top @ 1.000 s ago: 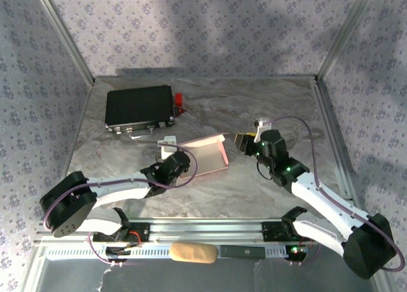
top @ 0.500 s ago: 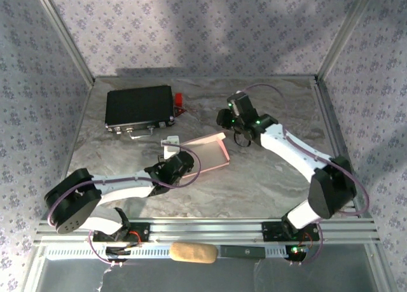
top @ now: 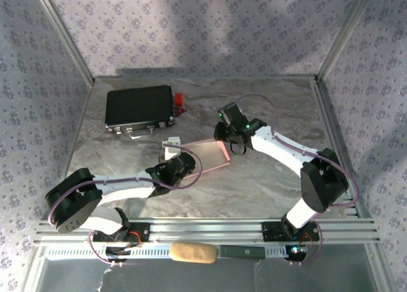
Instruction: Fold the paper box
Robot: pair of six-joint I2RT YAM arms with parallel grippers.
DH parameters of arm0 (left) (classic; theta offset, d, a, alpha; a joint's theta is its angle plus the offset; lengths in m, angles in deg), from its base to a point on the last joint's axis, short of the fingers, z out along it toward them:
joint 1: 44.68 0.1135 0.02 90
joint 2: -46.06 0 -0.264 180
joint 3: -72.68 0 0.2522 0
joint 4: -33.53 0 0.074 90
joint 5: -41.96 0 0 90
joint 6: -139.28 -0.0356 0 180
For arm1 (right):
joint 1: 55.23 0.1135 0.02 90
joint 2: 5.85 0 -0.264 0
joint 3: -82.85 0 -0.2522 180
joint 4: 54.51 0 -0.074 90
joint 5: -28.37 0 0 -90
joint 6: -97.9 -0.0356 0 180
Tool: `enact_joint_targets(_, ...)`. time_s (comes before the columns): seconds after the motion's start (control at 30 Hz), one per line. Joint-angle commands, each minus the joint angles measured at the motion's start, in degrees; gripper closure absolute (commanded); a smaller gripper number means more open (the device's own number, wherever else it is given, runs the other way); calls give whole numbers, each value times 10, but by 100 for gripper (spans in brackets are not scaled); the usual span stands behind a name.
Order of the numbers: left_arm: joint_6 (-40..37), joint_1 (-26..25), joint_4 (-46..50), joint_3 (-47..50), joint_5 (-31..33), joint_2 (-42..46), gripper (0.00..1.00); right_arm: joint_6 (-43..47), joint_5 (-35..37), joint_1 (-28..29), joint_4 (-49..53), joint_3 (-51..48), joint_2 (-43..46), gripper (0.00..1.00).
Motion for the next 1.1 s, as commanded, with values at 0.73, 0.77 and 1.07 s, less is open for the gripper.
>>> enact_joint_targets(0.73, 121, -59, 149, 17, -115, 96, 33, 5, 29, 30, -10, -85, 22, 72)
enact_joint_targets(0.77, 125, -59, 164, 16, -122, 112, 26, 5, 29, 31, -10, -83, 20, 72)
enact_joint_targets(1.07, 151, -59, 256, 31, -215, 230, 24, 9, 30, 32, -12, -75, 4, 72)
